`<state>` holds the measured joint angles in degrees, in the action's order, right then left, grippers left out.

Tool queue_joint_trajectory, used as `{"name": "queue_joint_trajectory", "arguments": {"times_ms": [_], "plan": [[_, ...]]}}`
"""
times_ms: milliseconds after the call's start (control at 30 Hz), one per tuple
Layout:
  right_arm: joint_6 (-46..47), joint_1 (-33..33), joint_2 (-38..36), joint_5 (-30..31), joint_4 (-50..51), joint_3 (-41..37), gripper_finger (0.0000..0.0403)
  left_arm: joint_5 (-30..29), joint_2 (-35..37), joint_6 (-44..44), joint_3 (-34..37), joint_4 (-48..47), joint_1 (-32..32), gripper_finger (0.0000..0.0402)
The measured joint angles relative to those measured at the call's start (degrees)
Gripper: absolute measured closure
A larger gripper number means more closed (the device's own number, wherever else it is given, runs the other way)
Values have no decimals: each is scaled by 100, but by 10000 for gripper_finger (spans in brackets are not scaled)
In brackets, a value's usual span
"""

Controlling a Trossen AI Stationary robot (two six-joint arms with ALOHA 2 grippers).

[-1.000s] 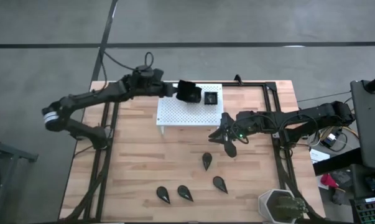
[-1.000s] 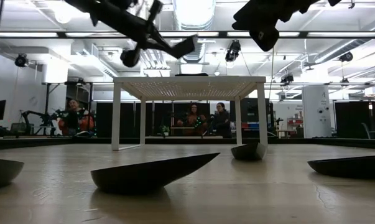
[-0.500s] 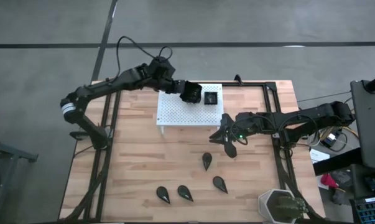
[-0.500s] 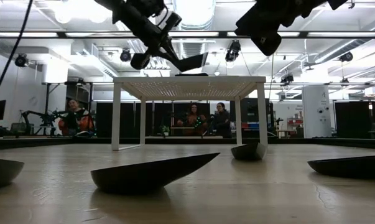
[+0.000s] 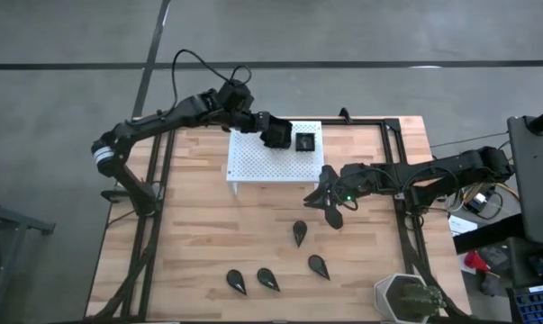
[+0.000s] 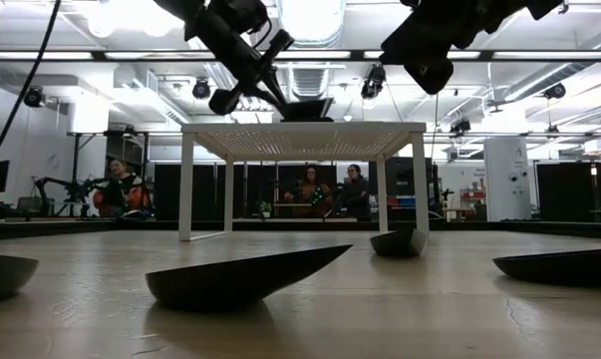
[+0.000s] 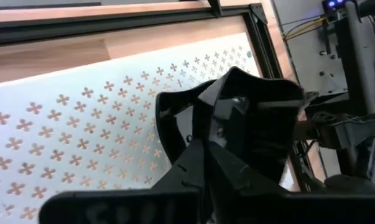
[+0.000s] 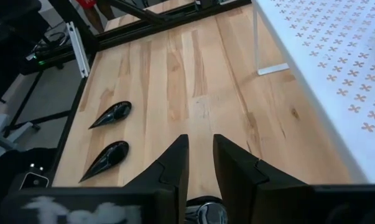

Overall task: Pick & Place Mini shaped plates
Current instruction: Stack the distorted square plate on top of the distorted square plate on the shelf, then put the drop shaped plate on the shelf

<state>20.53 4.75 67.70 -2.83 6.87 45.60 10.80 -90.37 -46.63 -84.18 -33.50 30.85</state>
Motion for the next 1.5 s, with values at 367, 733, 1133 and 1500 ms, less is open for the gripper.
{"name": "queue_joint_trajectory", "arguments": {"times_ms": [367,733,1133,1500], "plan": [[-33,0,0,0,2,-2,334,8,-5,-33,2,3,9,337],[-26,0,0,0,2,-4,335,113,53,173,2,2,6,279],[-22,0,0,0,4,-9,343,247,201,1076,7,-6,-227,275],[4,0,0,-2,4,-9,333,-94,695,1949,7,-127,-651,293]]}}
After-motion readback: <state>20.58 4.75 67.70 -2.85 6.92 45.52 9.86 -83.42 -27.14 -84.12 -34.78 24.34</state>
